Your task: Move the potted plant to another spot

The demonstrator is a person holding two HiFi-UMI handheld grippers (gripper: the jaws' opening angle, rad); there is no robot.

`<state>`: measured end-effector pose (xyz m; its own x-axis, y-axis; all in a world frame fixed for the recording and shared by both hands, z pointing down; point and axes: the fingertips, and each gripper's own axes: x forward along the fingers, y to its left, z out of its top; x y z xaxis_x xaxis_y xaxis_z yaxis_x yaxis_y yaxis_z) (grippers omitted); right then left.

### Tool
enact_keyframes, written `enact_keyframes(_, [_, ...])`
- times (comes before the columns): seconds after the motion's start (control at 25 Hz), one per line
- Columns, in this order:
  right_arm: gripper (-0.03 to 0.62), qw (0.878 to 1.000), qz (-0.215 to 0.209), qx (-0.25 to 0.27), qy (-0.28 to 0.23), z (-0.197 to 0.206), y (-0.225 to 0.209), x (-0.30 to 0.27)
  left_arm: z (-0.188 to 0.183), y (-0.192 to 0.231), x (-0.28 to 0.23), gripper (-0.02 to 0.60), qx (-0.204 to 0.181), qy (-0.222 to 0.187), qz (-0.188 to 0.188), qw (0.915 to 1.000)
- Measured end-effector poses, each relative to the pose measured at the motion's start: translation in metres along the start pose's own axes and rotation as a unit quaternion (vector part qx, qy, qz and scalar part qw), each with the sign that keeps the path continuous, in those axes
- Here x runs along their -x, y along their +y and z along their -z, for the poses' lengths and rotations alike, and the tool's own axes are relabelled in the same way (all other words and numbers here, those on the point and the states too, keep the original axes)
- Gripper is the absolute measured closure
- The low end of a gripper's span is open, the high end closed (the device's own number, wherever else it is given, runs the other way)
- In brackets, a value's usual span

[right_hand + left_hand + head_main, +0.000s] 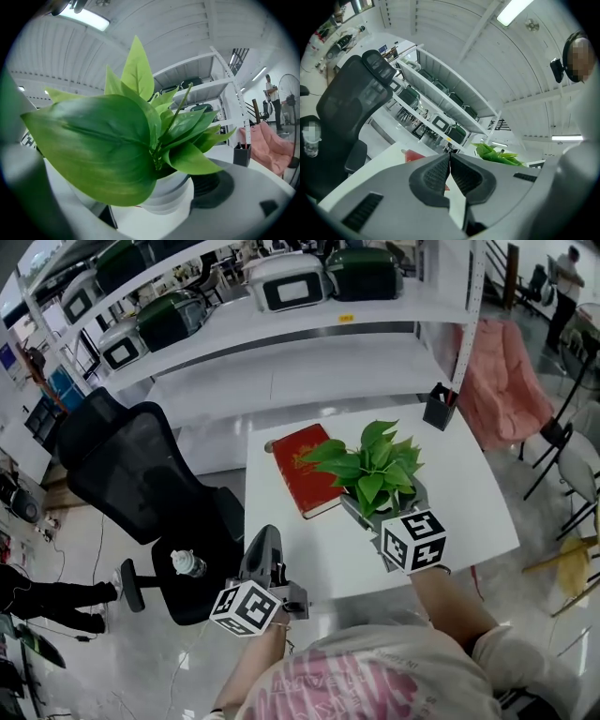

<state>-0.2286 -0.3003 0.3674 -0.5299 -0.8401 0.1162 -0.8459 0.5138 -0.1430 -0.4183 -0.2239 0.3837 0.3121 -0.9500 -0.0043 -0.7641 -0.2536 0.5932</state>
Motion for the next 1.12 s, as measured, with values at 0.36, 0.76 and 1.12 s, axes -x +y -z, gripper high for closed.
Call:
enact_keyframes(0.36, [0.071,0.999,0.051,-0.002,0.02,0.009,-0.038,0.001,0.03,-0.004,-0.032,0.557,0.016,0.047,0.029,0.9983])
enact_keyframes(0.76, [0.071,0.998,0.061,-0.009,0.023,-0.004,-0.111,-0.04,0.045,-0.013,-0.11,0.557,0.025,0.075,0.034,0.9963])
enact_keyframes(1.12, [0.069,0.997,0.062,-0.033,0.022,-0.009,-0.178,-0.083,0.052,-0.005,-0.167,0.557,0.024,0.07,0.012,0.9972])
